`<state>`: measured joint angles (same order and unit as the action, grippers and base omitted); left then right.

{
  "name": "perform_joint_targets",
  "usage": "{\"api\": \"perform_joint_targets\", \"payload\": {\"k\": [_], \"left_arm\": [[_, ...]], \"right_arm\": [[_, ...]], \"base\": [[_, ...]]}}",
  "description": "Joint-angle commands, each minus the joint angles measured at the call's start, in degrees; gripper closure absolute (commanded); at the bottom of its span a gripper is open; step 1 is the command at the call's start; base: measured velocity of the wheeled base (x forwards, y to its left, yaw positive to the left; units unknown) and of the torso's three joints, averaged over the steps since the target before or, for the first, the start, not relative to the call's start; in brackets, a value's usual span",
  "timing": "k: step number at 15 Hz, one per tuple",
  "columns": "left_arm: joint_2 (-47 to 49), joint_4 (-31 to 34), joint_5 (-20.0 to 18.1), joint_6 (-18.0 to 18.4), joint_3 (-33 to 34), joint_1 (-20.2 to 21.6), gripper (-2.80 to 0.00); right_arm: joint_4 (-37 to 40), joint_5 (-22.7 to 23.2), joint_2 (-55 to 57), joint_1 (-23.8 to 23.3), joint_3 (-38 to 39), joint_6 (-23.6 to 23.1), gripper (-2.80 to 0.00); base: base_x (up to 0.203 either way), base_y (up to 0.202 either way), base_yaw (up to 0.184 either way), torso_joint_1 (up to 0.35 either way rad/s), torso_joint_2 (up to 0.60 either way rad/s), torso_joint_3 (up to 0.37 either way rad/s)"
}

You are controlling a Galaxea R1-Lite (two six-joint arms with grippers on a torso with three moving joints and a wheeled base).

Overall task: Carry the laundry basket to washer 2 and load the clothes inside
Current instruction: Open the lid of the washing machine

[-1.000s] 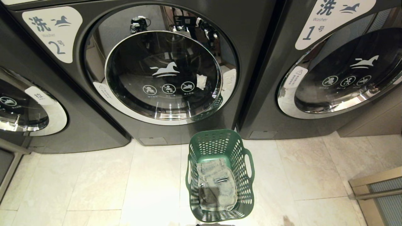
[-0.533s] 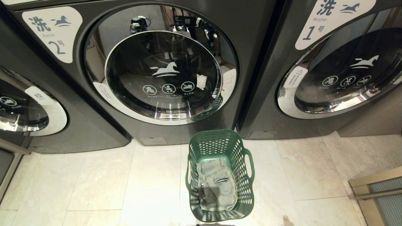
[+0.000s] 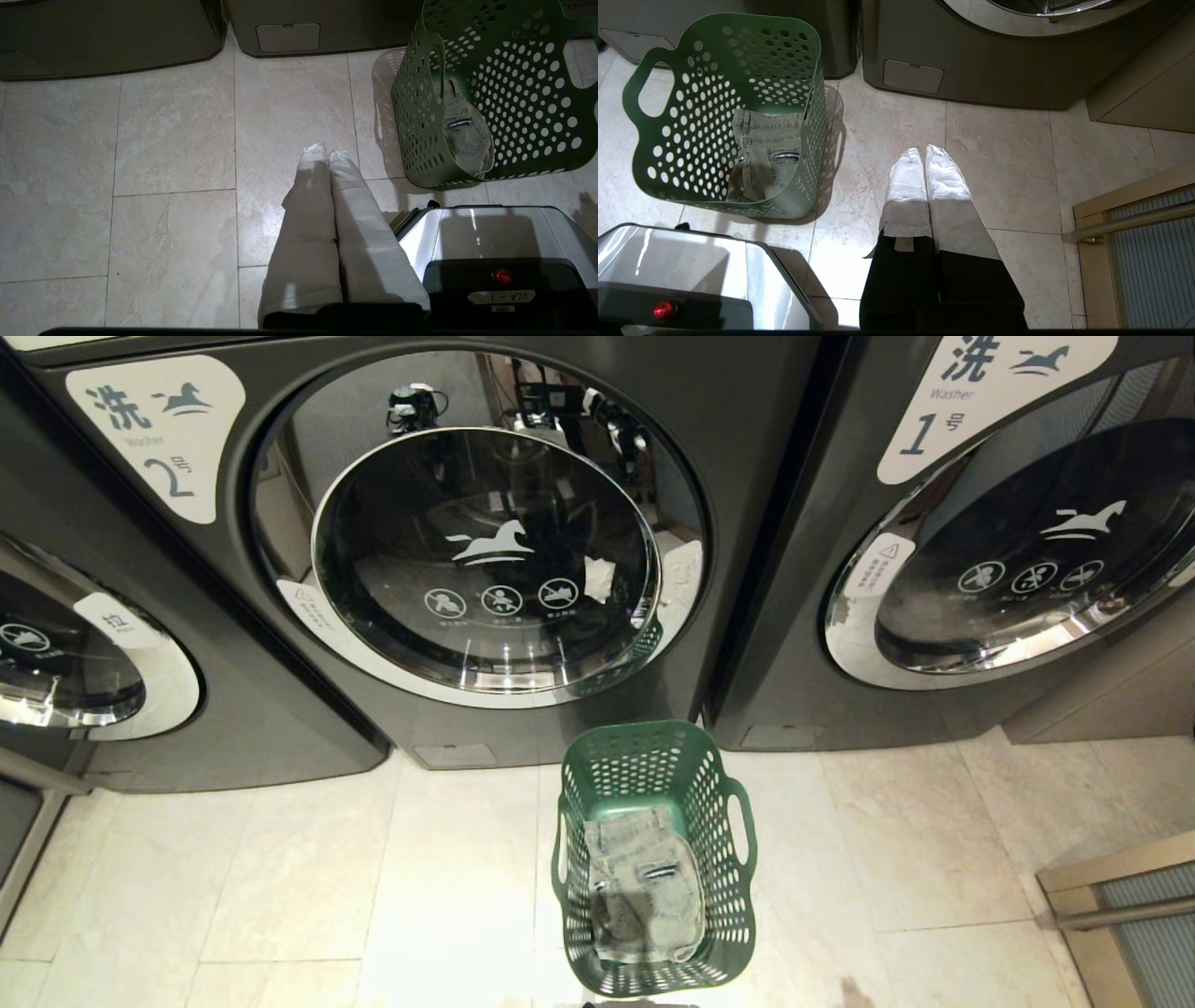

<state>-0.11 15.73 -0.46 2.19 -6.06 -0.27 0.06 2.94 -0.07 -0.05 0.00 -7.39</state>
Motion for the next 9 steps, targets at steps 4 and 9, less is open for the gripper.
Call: {"api": "perform_joint_targets", "payload": {"k": [4,9], "left_arm": [[0.11,0.09,0.02,0.00,-0.01,0.00,0.00],[0.11,0.09,-0.16,0.00,-0.01,0.00,0.00]], "right_arm": [[0.12,0.05,0.07,-0.03,0.00,-0.17,0.00],[0.12,-0.13,0.07,0.03,0.00,0.18,0.00]], "base": [[0.000,0.000,0.000,0.000,0.00,0.000],[0.000,0.000,0.000,0.000,0.00,0.000]]}}
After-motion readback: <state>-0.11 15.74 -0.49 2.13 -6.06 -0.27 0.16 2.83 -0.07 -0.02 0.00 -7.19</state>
